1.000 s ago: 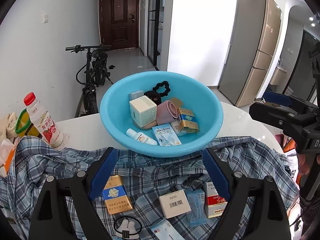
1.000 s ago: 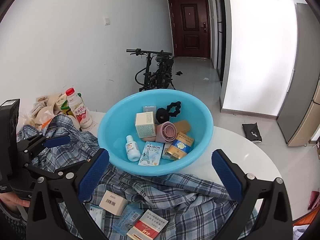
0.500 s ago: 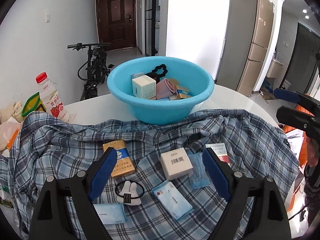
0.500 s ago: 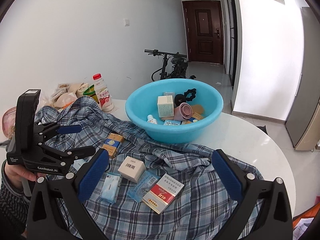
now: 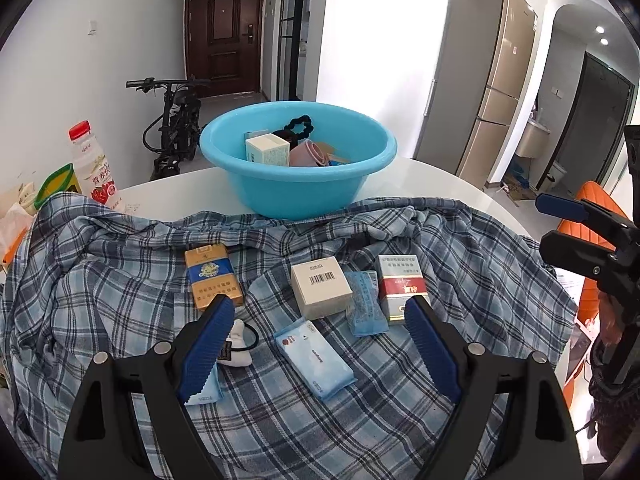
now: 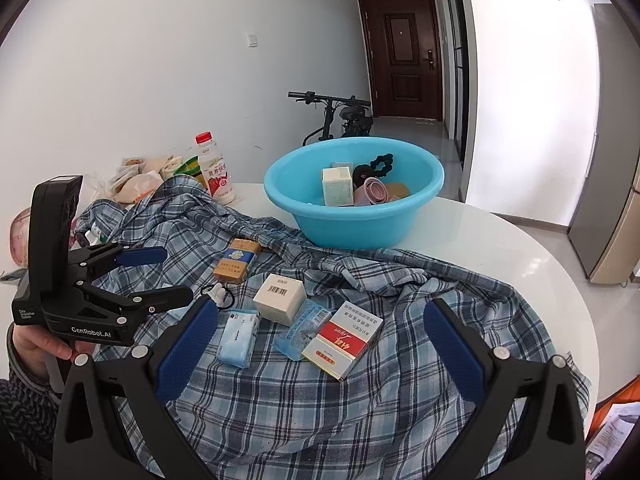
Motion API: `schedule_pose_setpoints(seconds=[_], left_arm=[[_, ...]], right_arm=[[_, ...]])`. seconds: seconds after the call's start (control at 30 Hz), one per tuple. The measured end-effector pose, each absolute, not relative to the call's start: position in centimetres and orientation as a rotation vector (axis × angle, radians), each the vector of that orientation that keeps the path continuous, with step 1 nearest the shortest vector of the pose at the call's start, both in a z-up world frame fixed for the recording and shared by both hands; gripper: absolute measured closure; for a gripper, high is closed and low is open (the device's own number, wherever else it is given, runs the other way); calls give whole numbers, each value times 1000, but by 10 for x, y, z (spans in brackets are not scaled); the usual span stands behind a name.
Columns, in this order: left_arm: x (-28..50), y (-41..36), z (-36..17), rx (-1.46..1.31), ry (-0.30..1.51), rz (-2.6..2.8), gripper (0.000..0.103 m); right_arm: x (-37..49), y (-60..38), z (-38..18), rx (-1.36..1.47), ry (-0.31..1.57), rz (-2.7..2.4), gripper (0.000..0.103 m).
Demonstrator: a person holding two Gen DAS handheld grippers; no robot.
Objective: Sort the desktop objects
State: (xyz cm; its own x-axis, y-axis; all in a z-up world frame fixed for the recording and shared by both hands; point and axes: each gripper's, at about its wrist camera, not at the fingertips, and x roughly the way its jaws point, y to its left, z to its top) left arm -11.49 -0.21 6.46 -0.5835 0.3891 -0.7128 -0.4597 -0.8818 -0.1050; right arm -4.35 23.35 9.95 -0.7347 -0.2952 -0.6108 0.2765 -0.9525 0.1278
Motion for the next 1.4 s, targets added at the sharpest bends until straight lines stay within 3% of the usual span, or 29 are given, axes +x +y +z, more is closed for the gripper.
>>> schedule_pose_setpoints(seconds=[0.6,1.4], left_arm=[[-70,-6,44,-1054,159,2480,14],[-48,-1,11,-1081,192,2494,14]], right_arm=[[-6,213,78,886,61,-2720,1],[21,209,28,996,41,-2719,1]])
